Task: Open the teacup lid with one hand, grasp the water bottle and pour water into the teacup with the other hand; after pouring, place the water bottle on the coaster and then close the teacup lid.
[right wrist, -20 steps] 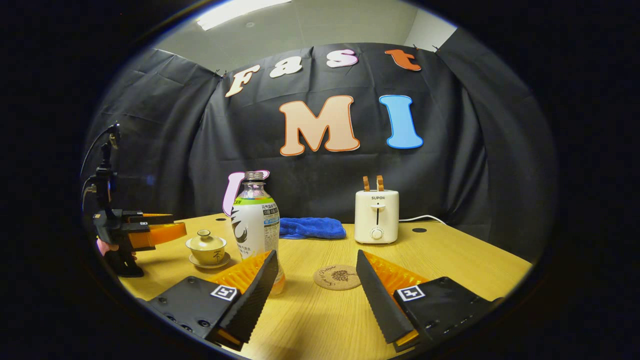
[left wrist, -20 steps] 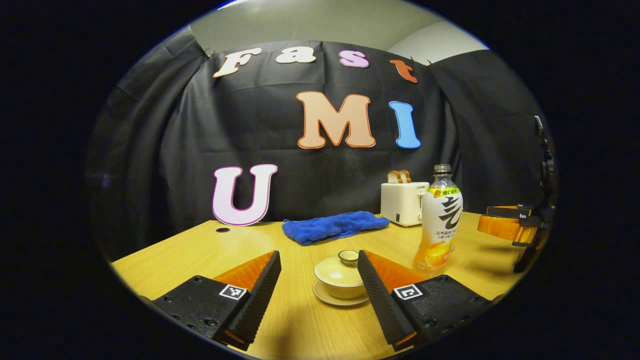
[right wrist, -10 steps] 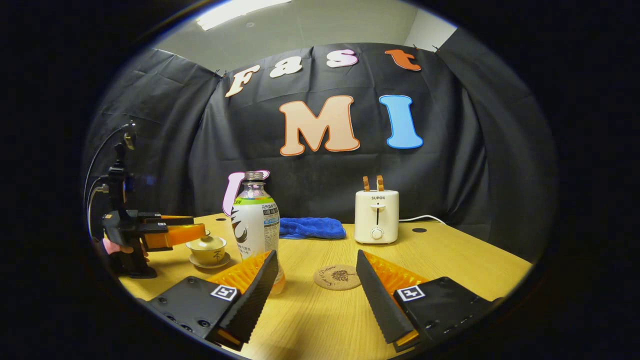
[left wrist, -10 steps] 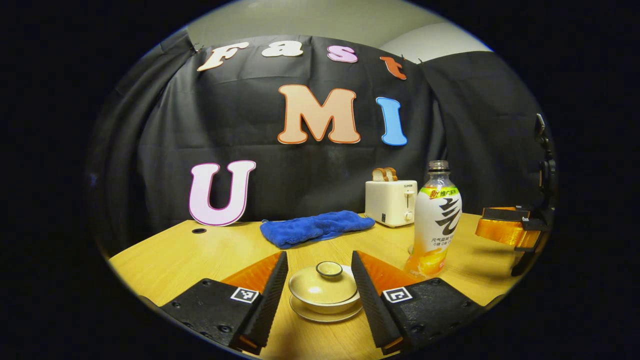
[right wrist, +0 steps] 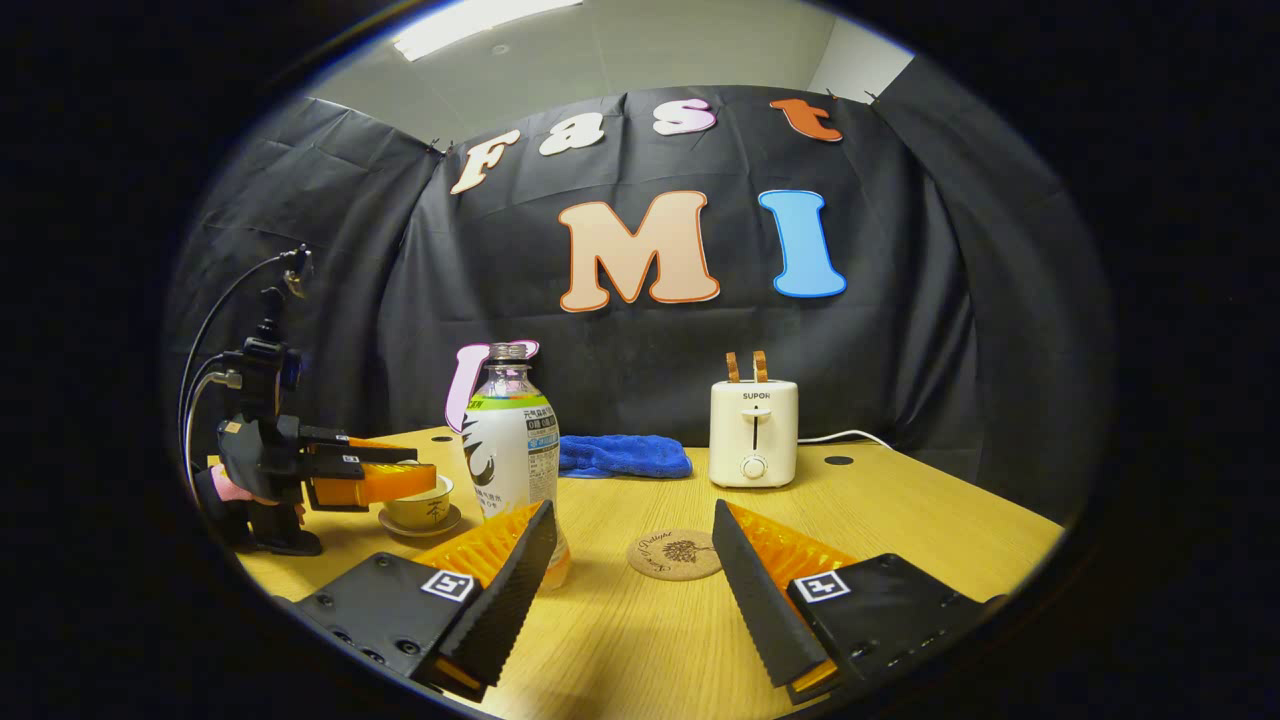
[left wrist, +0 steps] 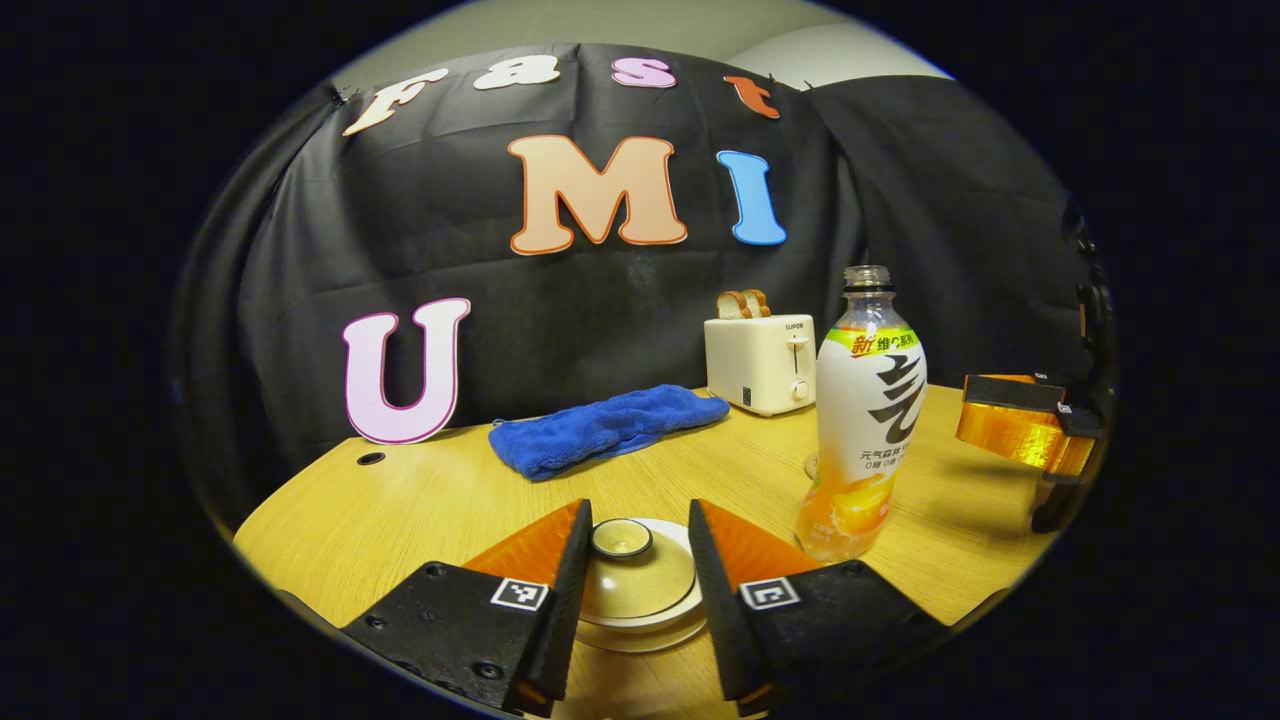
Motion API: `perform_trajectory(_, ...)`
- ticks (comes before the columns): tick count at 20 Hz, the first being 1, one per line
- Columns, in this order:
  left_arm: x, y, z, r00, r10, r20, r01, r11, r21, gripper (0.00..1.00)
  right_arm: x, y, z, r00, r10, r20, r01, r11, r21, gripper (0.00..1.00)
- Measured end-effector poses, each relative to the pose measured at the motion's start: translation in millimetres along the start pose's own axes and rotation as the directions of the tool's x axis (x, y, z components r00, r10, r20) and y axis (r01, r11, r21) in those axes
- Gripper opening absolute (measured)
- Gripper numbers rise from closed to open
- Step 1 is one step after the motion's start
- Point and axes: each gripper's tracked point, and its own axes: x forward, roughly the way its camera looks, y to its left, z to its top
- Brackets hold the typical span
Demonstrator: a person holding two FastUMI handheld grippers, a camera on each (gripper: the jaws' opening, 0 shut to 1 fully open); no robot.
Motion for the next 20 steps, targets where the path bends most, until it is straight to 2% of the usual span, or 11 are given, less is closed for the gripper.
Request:
perform_trajectory(3, 3, 5, -3, 1.0, 0.027, -0.016, -0.027, 1.0, 0.009, 0.45, 1, 1, 0, 1.0, 0.0, 0.0, 0.0, 1.0, 0.0, 0.98)
perform_trajectory(4, 5, 7, -3, 0.999, 0.036, -0.016, -0.036, 0.999, 0.012, 0.39, 0, 0, 0, 1.0, 0.0, 0.0, 0.0, 1.0, 0.0, 0.95)
perform_trajectory(5, 5, 8, -2, 0.999, 0.039, -0.015, -0.039, 0.999, 0.012, 0.36, 0, 0, 0, 1.0, 0.0, 0.0, 0.0, 1.0, 0.0, 0.95)
perform_trajectory(6, 5, 7, -3, 0.999, 0.037, -0.017, -0.036, 0.999, 0.013, 0.29, 0, 0, 0, 1.0, -0.001, 0.0, 0.001, 1.0, 0.0, 0.95)
perform_trajectory(8, 5, 8, -3, 0.999, 0.039, -0.015, -0.039, 0.999, 0.015, 0.28, 0, 1, 0, 1.0, -0.001, 0.001, 0.001, 1.0, 0.0, 0.99)
perform_trajectory(20, -5, 17, 10, 0.995, 0.069, 0.077, -0.067, 0.997, -0.033, 0.27, 0, 1, 0, 1.0, -0.001, 0.001, 0.001, 1.0, 0.0, 1.0)
